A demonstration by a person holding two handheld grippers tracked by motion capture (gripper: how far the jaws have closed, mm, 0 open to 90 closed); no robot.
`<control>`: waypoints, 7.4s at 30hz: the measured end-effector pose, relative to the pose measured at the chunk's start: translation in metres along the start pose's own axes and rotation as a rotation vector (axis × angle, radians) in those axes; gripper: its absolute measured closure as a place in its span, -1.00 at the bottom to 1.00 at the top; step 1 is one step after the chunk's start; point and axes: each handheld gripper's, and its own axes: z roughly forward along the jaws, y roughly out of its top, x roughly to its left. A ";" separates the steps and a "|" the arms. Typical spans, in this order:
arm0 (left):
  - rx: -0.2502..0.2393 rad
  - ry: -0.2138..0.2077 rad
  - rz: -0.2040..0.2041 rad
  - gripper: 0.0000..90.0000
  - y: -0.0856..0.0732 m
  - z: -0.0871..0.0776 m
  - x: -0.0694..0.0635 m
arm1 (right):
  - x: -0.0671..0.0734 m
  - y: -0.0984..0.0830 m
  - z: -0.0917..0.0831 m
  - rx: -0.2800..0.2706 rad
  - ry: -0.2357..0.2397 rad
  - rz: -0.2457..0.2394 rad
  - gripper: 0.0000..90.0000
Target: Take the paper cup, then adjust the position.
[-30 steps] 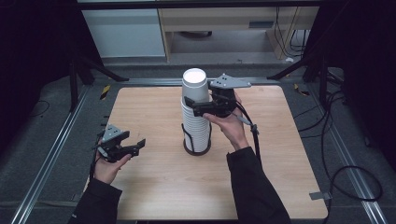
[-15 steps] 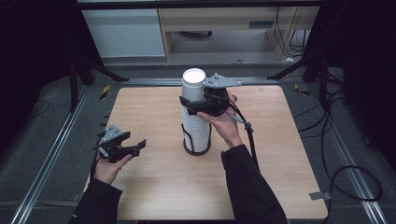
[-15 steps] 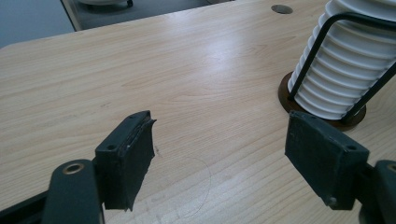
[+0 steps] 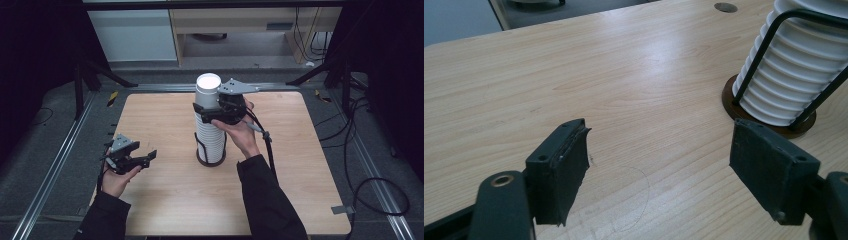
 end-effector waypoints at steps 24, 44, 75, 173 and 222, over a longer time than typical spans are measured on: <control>0.001 -0.005 -0.001 -0.49 0.000 0.001 -0.001 | 0.002 0.045 -0.025 -0.095 -0.004 -0.038 -0.67; 0.000 -0.003 -0.003 -0.49 0.000 0.000 0.000 | -0.003 0.075 -0.069 -0.168 -0.030 -0.082 -0.67; 0.013 -0.040 0.006 -0.49 -0.001 0.003 -0.008 | -0.019 -0.048 -0.122 0.050 -0.014 -0.101 -0.68; -0.002 -0.520 0.274 -0.64 0.016 -0.001 -0.108 | 0.074 -0.145 -0.016 0.453 0.450 -0.345 -0.68; 0.025 -0.555 0.281 -0.50 0.018 0.001 -0.112 | 0.086 -0.141 -0.005 0.455 0.472 -0.330 -0.90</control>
